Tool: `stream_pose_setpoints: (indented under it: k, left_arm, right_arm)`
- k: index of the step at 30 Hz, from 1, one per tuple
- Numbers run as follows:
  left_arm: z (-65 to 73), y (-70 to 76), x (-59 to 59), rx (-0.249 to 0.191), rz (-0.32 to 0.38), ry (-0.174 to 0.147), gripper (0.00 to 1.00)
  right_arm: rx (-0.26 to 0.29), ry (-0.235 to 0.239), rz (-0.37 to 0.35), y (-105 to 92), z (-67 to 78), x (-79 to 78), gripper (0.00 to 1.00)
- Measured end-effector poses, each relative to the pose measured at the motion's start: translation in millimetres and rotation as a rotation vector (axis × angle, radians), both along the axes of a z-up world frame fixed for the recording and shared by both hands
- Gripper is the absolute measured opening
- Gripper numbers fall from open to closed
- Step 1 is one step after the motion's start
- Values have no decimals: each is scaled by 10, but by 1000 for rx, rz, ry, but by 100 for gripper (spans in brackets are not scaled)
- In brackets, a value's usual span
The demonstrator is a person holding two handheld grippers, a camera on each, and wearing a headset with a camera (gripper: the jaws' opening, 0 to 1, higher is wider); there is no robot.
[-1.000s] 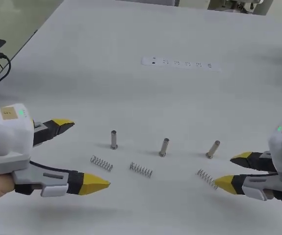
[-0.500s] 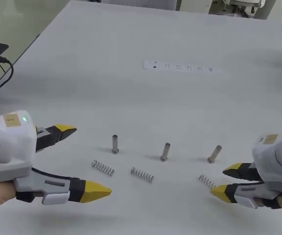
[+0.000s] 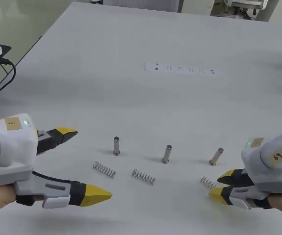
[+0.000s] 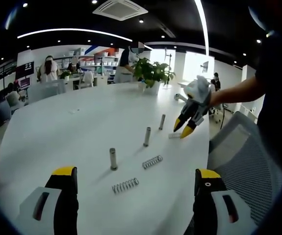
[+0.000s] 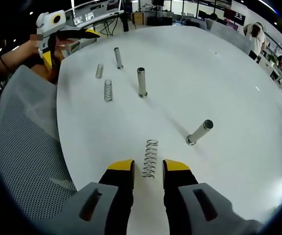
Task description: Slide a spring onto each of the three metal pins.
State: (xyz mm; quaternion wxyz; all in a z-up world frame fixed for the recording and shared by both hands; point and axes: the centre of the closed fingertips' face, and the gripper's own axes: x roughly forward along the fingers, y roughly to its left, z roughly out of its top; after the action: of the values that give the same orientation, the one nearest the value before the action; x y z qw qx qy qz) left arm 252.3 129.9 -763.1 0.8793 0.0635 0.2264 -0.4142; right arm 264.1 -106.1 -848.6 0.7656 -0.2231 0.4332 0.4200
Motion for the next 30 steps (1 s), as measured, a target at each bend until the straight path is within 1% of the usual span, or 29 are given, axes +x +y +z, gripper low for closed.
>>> stream_pose_setpoints:
  k: [5,8,14,17,22,25,28,30]
  left_arm:
    - [-2,7,-10,-3,3,1,97]
    - [1,7,-12,-3,4,-1,97]
    - [7,8,-19,-6,3,-1,97]
    - [-1,13,-24,-2,4,-2,97]
    - [-5,16,-24,-5,6,-2,97]
    - [-7,8,-28,-4,2,0,97]
    - [-3,-1,-30,-7,1,-1,97]
    - [-6,-10,-38,-6,-2,1,96]
  right_arm:
    - [-12,7,3,2,-26,-5,17]
    - [-43,-7,21,-10,-52,-10,16]
    - [-50,-2,29,1,-78,-39,15]
    - [-58,-6,29,-11,-85,-30,12]
    - [-57,-7,21,-25,-85,-13,8]
    - [-49,-1,15,-26,-85,-8,8]
    - [-47,-4,17,-23,-83,-9,8]
    - [-53,-17,17,-30,-78,2,8]
